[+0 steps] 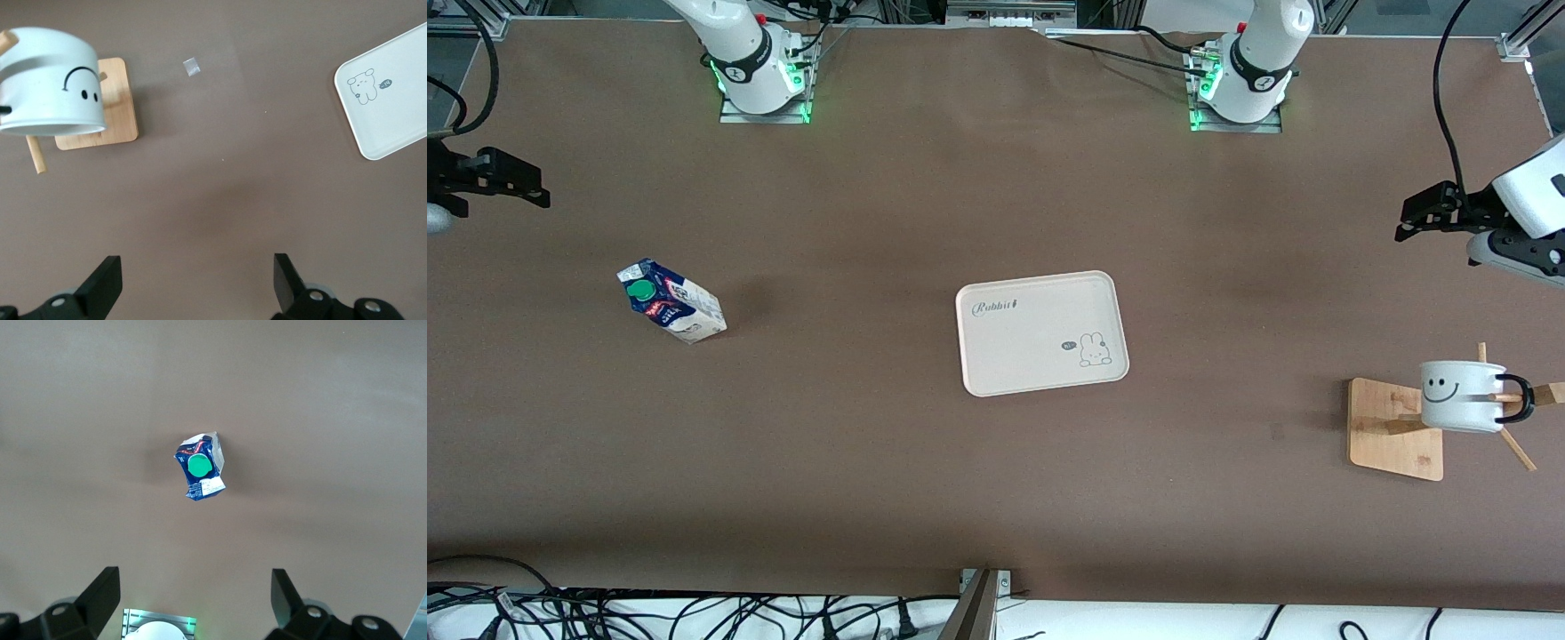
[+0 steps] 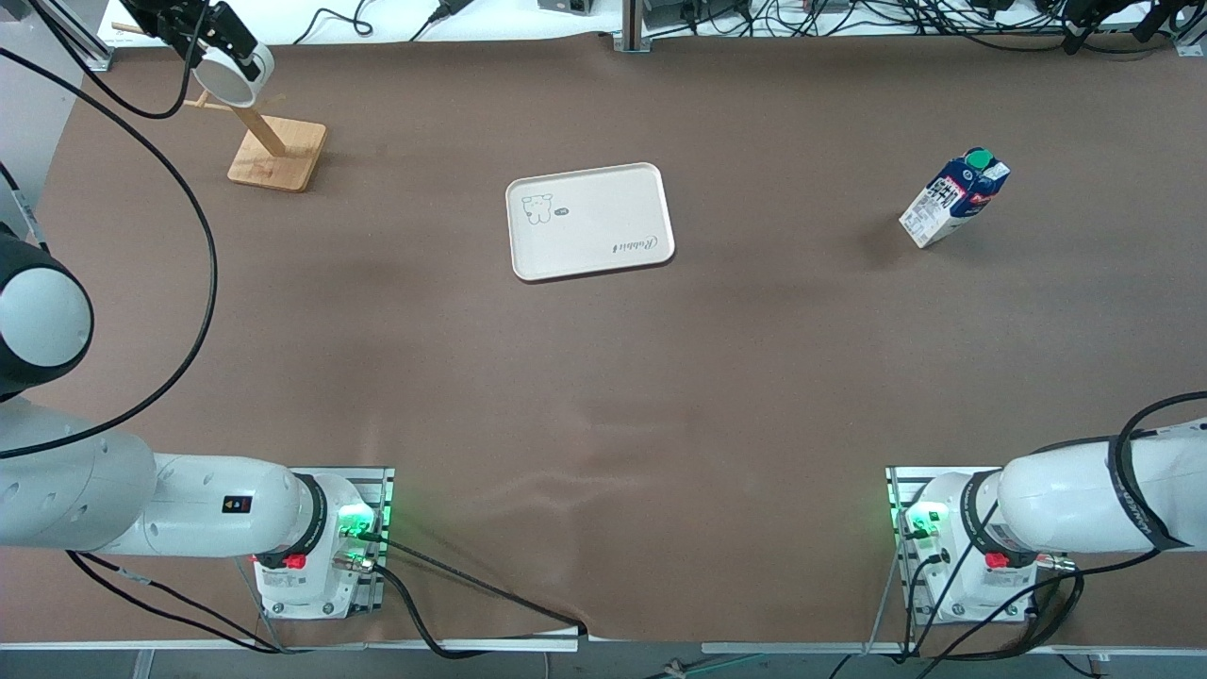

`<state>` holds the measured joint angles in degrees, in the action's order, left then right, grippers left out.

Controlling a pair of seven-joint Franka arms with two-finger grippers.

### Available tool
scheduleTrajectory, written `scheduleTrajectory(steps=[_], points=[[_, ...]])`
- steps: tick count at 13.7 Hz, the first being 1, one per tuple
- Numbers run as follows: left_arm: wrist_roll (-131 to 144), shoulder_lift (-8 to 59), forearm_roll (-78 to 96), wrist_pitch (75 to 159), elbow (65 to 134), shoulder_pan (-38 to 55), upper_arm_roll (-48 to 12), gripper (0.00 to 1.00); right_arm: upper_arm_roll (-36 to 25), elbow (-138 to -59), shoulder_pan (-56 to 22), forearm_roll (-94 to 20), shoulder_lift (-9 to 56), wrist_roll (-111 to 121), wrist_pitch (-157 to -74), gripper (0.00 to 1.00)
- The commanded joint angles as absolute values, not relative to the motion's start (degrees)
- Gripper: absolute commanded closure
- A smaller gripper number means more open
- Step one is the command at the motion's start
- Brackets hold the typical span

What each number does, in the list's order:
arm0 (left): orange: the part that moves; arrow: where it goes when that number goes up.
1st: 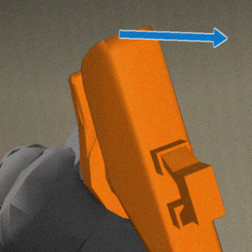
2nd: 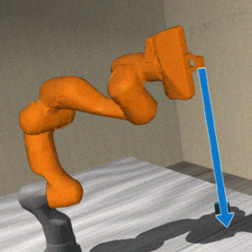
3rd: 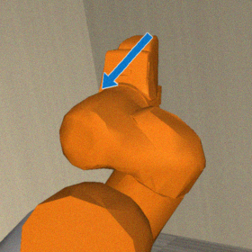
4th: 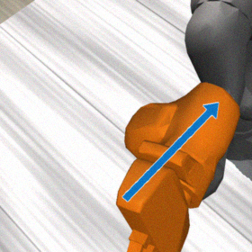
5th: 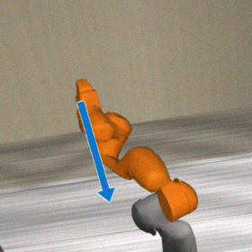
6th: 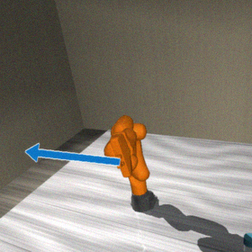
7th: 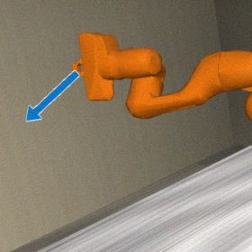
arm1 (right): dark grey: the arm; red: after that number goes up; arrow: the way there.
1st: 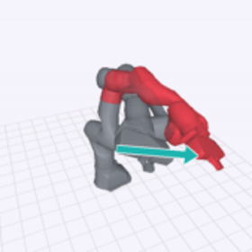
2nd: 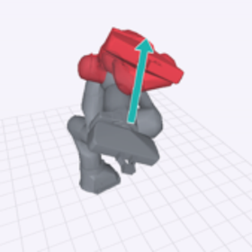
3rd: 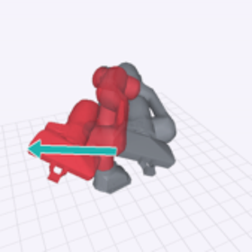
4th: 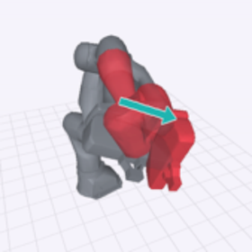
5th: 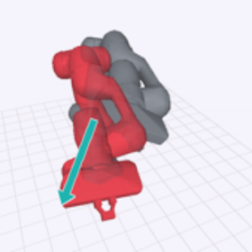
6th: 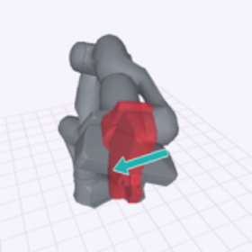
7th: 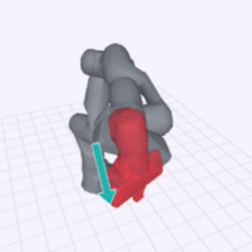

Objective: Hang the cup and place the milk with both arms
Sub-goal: 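Release the mug and raise the left gripper away from the stand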

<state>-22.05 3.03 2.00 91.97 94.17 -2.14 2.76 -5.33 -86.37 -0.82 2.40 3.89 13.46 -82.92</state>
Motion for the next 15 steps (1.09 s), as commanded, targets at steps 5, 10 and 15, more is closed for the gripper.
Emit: scheduleTrajectory(steps=[5, 10, 15], points=[[-21.10, 1.41, -0.08, 91.93, 96.68, -7.65, -2.02, 0.00, -3.96, -85.34, 0.27, 2.64, 4.13, 13.45, -81.91, 0.00], [-14.52, 1.67, -0.62, 92.11, 95.98, -7.21, -3.08, 0.00, -3.69, -85.34, -0.79, 2.81, 3.87, 13.27, -81.65, 0.00], [-3.96, 1.76, -0.26, 94.56, 95.54, -6.94, -4.12, 0.00, -3.78, -85.25, -0.79, 2.81, 4.04, 13.01, -81.65, 0.00]])
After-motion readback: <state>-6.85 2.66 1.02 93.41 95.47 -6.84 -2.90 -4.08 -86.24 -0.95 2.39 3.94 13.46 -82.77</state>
